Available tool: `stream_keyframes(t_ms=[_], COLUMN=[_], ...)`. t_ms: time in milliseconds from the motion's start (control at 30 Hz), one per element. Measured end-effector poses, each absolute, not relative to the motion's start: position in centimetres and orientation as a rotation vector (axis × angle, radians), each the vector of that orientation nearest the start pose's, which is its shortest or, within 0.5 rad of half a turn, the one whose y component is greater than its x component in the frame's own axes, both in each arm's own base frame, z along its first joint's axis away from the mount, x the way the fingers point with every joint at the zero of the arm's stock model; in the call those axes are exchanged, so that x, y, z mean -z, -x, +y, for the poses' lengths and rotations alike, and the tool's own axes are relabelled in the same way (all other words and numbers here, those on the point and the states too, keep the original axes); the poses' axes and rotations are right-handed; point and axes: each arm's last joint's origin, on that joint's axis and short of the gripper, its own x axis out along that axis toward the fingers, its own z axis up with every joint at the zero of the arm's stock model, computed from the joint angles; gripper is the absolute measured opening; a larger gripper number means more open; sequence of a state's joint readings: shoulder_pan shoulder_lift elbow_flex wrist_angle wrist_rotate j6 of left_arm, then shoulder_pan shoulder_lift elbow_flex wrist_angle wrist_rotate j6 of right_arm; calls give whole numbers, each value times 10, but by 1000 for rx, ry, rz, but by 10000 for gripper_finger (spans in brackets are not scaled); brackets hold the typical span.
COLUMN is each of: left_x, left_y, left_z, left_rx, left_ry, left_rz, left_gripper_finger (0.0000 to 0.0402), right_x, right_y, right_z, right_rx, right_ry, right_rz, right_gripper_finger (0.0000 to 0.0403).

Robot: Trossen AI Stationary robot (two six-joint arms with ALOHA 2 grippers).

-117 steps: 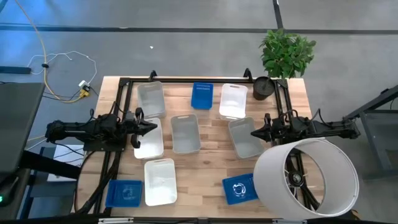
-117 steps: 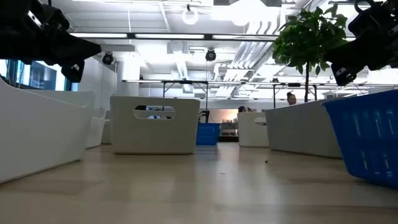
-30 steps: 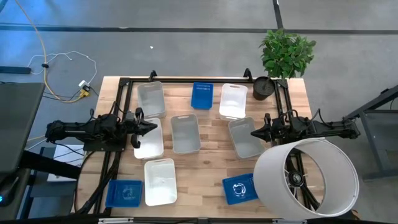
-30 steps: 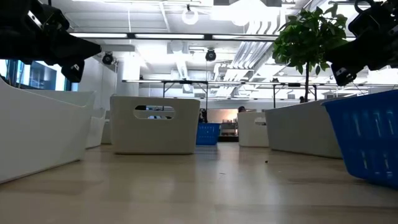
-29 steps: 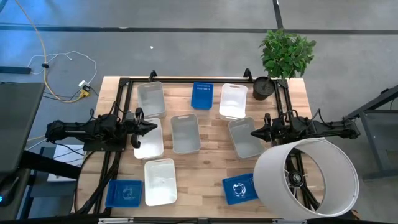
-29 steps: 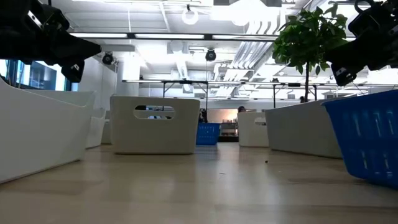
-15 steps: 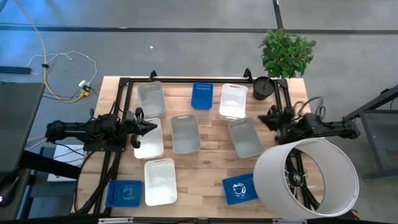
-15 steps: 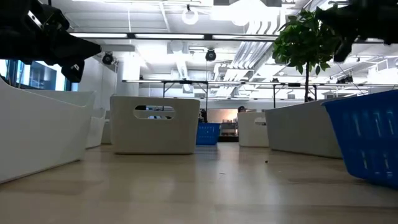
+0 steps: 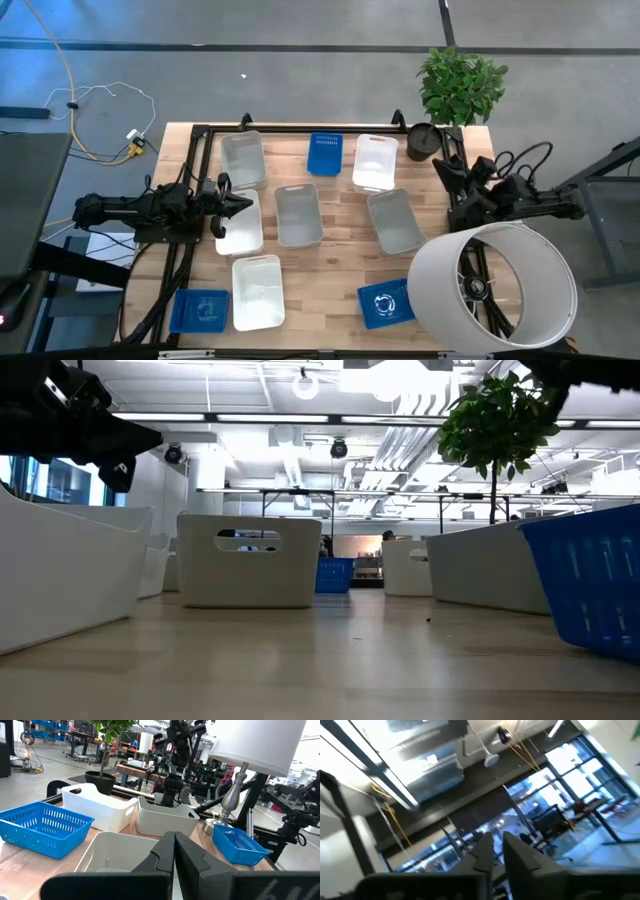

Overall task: Stack baskets by color
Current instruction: Stack the right gray bin on top of the middle gray bin

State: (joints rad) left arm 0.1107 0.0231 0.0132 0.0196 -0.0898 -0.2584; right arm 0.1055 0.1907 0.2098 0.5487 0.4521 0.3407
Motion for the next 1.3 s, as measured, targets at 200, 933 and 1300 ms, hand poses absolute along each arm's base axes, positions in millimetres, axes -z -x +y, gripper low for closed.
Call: stream_keyframes(t_ms=[200, 933, 1300], left_x=[-168, -168, -202], left_y=[-97, -97, -91], left_z=[13, 13, 17], left_rx=[-198, -197, -253], left_ry=[258, 266, 445], left_rz=[-35, -38, -441], left_gripper_finger=[0, 1, 1], right_x=[-313, -339, -338], right_y=[-98, -146, -146], right_z=[-2, 6, 6], right_rx=[281, 253, 262], right_ry=[-448, -140, -205], right_rz=[-396, 207, 206], right_gripper_finger=[156, 252, 252])
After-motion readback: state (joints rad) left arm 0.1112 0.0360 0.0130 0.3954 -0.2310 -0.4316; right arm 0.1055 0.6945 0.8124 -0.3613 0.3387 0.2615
